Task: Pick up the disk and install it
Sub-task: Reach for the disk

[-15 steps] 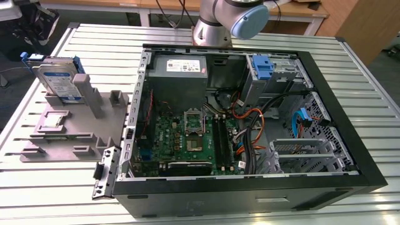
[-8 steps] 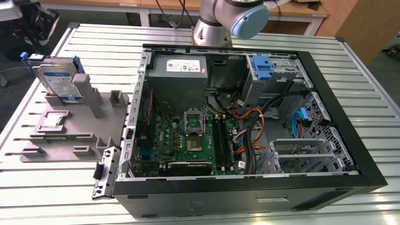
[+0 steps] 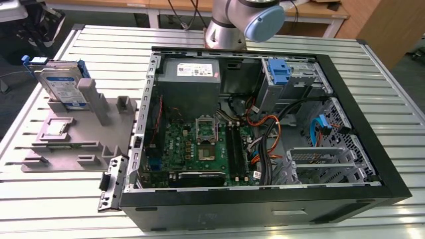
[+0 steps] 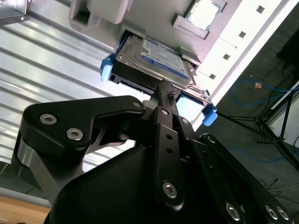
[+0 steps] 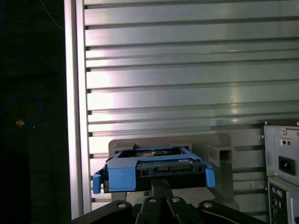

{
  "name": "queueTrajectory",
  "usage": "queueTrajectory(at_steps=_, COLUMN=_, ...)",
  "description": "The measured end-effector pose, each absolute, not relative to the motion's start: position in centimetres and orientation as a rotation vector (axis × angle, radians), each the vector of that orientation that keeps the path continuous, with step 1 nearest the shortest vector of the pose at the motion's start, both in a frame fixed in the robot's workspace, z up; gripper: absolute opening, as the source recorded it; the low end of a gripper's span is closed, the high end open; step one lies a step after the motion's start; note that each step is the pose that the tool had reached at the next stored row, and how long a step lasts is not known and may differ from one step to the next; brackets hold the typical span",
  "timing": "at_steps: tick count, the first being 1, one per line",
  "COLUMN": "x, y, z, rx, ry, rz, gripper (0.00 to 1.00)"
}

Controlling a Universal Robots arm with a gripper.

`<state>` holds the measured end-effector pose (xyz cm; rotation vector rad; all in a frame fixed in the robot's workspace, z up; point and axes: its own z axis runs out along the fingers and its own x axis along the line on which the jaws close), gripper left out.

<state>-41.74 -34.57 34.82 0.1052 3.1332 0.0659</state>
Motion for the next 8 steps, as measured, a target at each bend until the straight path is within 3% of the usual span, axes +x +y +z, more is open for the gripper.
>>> queueTrajectory(at_steps=8, x=-42.24, y=-34.57, z=34.44, rx=0.094, ry=3.134, rz=0.063, gripper=0.10)
